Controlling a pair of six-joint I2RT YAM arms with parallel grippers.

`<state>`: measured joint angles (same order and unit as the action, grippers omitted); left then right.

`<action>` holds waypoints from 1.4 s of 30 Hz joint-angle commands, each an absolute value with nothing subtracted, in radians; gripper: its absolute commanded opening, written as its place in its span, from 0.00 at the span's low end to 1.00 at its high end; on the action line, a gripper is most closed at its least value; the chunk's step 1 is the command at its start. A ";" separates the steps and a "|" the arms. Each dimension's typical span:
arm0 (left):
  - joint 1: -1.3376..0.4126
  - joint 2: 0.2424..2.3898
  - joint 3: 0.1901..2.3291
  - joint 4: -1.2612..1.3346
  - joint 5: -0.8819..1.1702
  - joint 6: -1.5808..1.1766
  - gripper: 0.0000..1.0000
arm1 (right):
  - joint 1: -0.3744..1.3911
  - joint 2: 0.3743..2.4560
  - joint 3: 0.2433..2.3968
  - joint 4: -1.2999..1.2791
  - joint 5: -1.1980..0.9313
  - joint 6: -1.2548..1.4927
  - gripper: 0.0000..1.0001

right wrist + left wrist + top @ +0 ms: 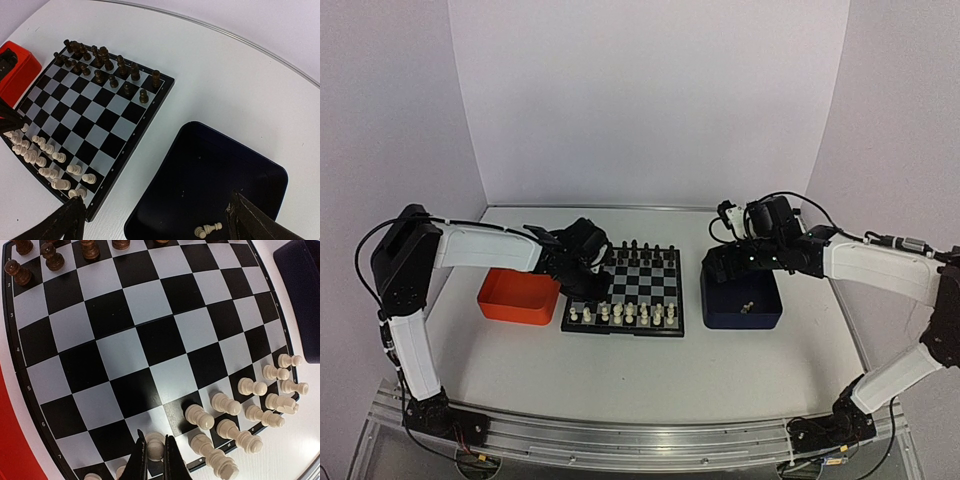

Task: Set up the chess pieces on the board
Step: Place the chess piece on the chessboard.

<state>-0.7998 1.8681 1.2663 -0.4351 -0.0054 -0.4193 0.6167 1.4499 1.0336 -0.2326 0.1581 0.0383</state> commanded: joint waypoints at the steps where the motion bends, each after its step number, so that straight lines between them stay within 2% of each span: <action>1: -0.805 1.894 1.260 -0.399 -0.020 -0.419 0.01 | 0.614 1.417 1.030 -0.213 0.169 0.037 0.94; 14: -0.807 1.900 1.250 -0.386 -0.036 -0.426 0.06 | 0.614 1.408 1.029 -0.214 0.174 0.029 0.95; 22: -0.807 1.901 1.247 -0.383 -0.025 -0.430 0.16 | 0.614 1.408 1.029 -0.213 0.184 0.028 0.94; 32: -0.807 1.877 1.264 -0.402 -0.018 -0.431 0.24 | 0.615 1.411 1.029 -0.213 0.187 0.031 0.95; 38: -0.807 1.810 1.320 -0.458 -0.053 -0.448 0.39 | 0.614 1.396 1.028 -0.215 0.190 0.047 0.97; 42: -0.807 1.739 1.364 -0.487 -0.108 -0.460 0.60 | 0.613 1.395 1.018 -0.221 0.228 0.074 0.98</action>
